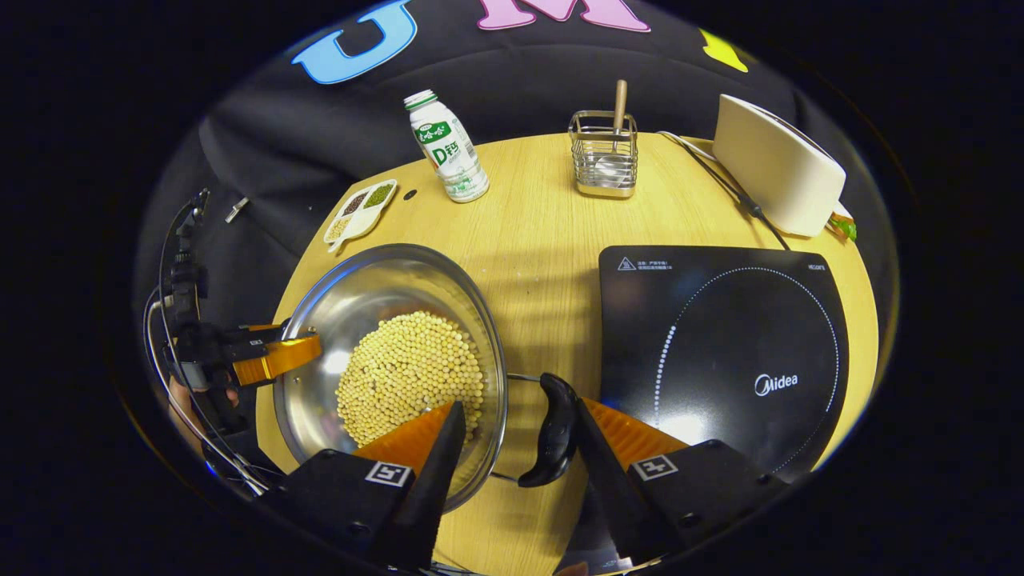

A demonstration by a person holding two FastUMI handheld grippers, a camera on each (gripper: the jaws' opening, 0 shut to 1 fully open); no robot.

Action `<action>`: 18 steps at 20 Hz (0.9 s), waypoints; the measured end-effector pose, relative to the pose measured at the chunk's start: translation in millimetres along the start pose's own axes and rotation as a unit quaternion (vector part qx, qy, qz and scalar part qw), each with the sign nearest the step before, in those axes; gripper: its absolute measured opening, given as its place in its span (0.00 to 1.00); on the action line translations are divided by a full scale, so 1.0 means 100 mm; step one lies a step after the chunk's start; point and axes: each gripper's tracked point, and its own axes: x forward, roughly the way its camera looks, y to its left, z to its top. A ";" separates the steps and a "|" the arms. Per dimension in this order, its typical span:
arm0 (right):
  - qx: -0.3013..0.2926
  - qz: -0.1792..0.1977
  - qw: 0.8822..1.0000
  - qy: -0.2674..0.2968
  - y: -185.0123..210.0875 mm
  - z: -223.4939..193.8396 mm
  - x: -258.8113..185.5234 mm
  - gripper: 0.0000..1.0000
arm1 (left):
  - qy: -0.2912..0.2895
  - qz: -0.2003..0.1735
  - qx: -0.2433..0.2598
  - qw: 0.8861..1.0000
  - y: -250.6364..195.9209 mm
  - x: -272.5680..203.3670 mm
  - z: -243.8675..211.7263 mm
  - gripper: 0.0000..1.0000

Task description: First push the handle of the pot to place it horizontally, then grasp the pot with both hands and set it on the induction cooktop.

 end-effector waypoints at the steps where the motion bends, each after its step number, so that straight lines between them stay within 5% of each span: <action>1: -0.005 -0.007 1.000 -0.001 -0.02 0.01 0.04 0.77 | -0.002 0.003 -0.006 1.000 0.03 0.00 -0.02 0.72; 2: -0.005 -0.006 1.000 0.002 0.01 0.01 0.09 0.60 | -0.001 0.004 -0.010 1.000 0.04 0.01 -0.05 0.72; 4: -0.003 -0.007 1.000 0.014 0.03 -0.02 0.13 0.69 | 0.003 0.004 -0.013 1.000 0.05 -0.03 -0.08 0.71; 9: 0.022 0.000 0.999 0.035 0.01 -0.03 0.16 0.53 | 0.006 0.010 -0.025 1.000 0.05 -0.07 -0.14 0.65; 13: 0.009 -0.007 1.000 0.019 0.00 -0.11 0.00 0.48 | 0.005 0.012 -0.044 0.999 -0.03 -0.26 -0.21 0.60; 15: 0.011 0.006 1.000 0.012 0.03 -0.09 -0.15 0.57 | -0.009 0.019 -0.033 0.999 -0.07 -0.48 -0.18 0.59; 18: 0.004 0.013 1.000 0.012 -0.04 -0.04 -0.41 0.48 | -0.013 0.028 -0.025 0.999 -0.21 -0.77 -0.11 0.59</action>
